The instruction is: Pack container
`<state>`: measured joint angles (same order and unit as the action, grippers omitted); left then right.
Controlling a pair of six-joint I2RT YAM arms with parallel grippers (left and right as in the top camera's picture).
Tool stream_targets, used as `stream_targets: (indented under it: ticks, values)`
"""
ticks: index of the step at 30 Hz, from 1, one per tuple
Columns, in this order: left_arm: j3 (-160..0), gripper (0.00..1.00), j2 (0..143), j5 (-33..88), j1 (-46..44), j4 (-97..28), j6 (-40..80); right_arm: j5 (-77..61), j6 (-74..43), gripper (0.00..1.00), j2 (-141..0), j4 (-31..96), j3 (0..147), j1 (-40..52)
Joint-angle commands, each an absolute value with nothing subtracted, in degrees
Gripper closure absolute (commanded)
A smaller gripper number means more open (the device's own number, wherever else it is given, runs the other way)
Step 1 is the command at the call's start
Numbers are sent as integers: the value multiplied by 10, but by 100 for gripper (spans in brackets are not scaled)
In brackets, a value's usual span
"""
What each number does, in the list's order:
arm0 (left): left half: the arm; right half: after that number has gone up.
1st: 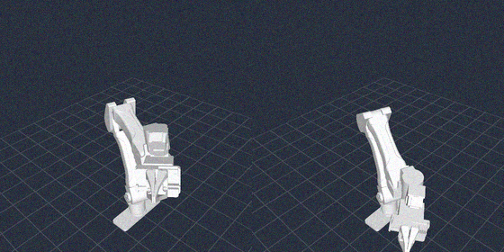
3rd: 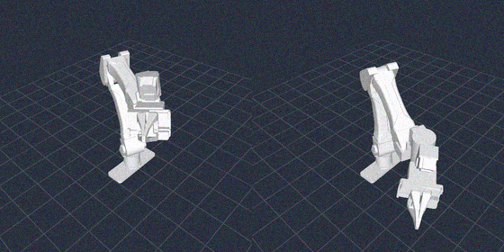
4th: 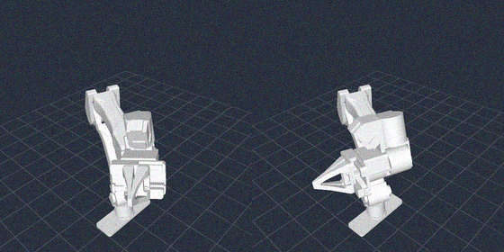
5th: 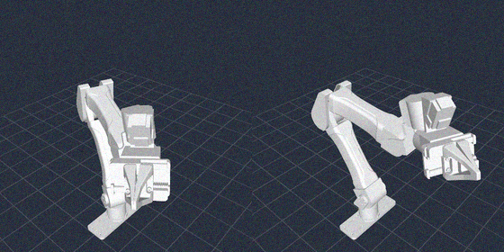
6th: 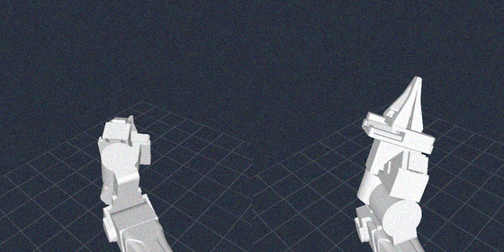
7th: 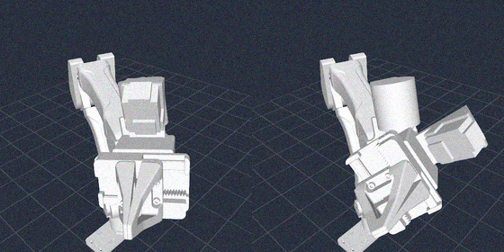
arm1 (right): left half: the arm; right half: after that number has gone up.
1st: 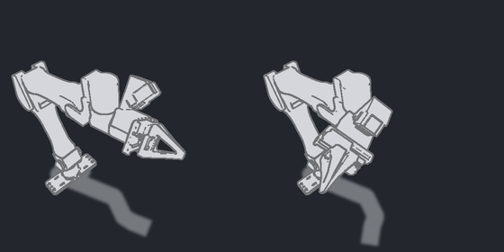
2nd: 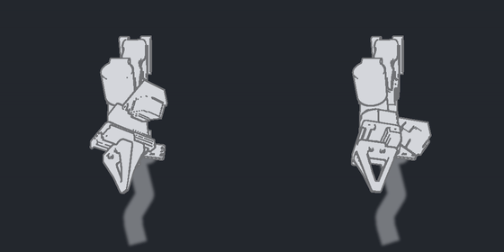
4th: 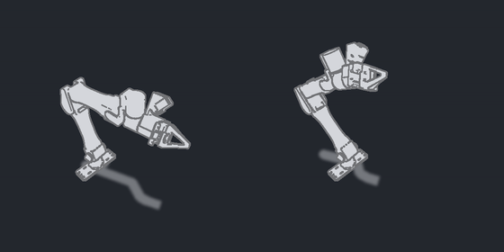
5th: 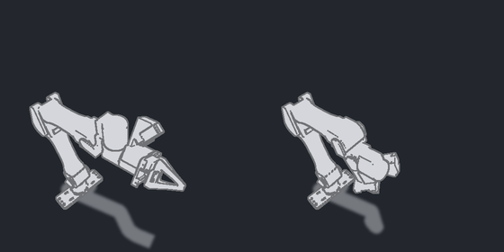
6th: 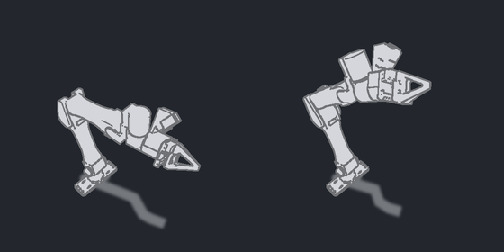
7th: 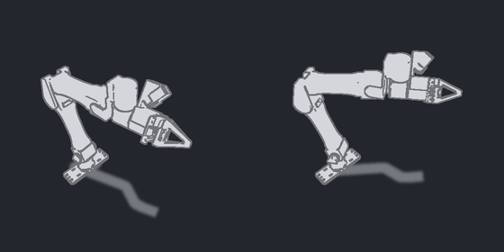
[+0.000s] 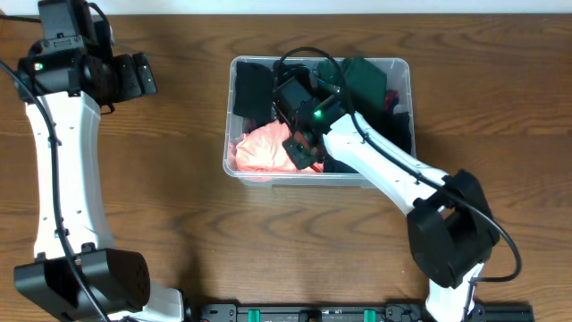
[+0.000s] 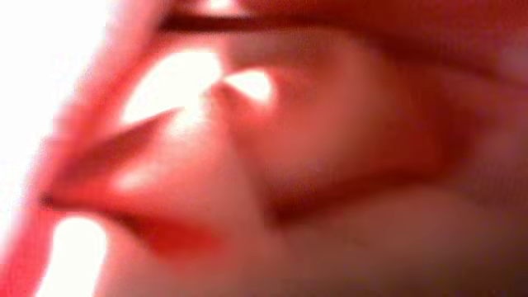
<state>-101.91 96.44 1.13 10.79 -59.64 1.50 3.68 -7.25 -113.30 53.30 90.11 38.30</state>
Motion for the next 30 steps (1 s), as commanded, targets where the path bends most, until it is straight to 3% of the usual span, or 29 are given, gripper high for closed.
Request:
stream_targets:
  ticks: [1, 5, 6, 17, 23, 30]
  values:
    - [-1026, 2, 962, 10, 110, -598, 16, 50, -82, 45, -1088, 538, 915, 361]
    - [-1026, 2, 962, 10, 110, -598, 16, 57, -81, 4, -1007, 554, 935, 338]
    - [-1026, 2, 962, 10, 110, -598, 16, 63, -81, 1, -982, 559, 938, 332]
    - [-1026, 2, 962, 10, 110, -598, 16, 92, -81, 1, -796, 587, 938, 306]
    - [-1026, 2, 962, 10, 110, -598, 16, 89, -81, 1, -746, 678, 937, 308]
    - [-1026, 2, 962, 10, 110, -598, 16, 220, -68, 1, -721, 695, 937, 307]
